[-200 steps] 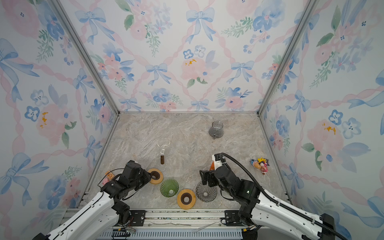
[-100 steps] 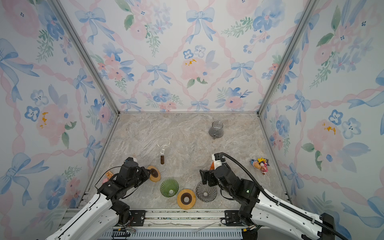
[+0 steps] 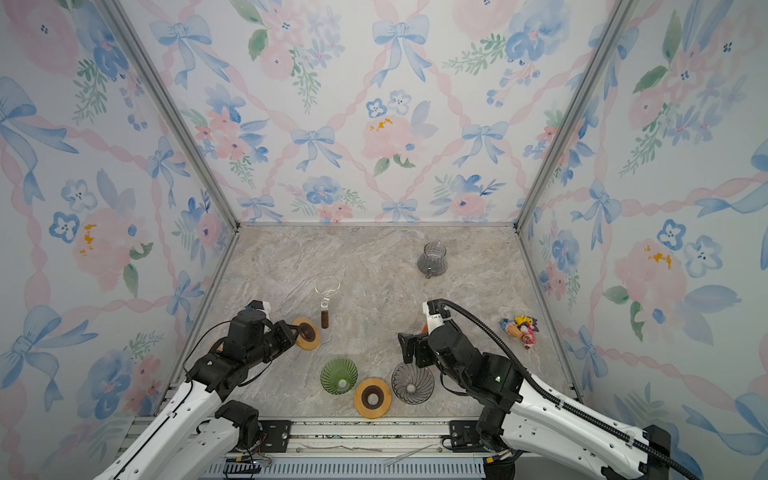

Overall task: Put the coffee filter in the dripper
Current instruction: 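Lift the wooden ring with the left gripper and carry it over the glass server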

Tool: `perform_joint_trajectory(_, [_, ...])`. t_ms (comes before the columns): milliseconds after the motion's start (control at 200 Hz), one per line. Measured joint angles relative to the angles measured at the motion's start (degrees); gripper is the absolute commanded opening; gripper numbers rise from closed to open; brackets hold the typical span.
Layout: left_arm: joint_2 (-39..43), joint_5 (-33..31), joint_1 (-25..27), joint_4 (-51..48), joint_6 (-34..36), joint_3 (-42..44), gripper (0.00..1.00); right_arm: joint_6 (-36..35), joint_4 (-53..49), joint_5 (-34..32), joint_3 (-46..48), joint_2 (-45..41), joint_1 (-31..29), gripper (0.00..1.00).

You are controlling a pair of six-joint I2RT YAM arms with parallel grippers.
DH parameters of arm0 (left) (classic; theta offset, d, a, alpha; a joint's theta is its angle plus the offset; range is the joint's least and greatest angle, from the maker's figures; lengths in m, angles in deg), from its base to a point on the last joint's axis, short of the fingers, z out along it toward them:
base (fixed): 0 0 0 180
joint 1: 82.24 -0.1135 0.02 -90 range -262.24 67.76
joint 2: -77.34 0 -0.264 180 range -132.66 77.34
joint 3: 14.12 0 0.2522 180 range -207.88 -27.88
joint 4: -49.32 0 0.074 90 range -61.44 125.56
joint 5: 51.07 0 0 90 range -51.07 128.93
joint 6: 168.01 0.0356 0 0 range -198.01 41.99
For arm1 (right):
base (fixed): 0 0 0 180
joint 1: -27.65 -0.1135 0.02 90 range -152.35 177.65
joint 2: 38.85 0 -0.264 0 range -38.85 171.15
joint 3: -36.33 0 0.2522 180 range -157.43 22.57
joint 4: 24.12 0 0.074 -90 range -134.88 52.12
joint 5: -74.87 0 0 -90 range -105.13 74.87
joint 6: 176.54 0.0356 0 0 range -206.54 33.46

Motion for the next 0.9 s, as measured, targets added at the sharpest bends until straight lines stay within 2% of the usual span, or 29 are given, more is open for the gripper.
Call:
perform_joint_trajectory(430, [-6.47,11.52,-7.43,2.45,4.92,-9.4,0.06,-0.87,0.0,-0.33,-0.96,-0.02,0.0,0.96])
perform_joint_trajectory(680, [-11.06,19.15,-9.62,10.12,4.44,-9.55,0.06,-1.05,-0.02,-0.5,-0.96,-0.79,0.0,0.96])
perform_joint_trajectory(900, [-14.49,24.85,-10.75,21.18,1.6,-7.5,0.07,-1.07,-0.02,-0.63,-0.96,-1.16,0.0,0.96])
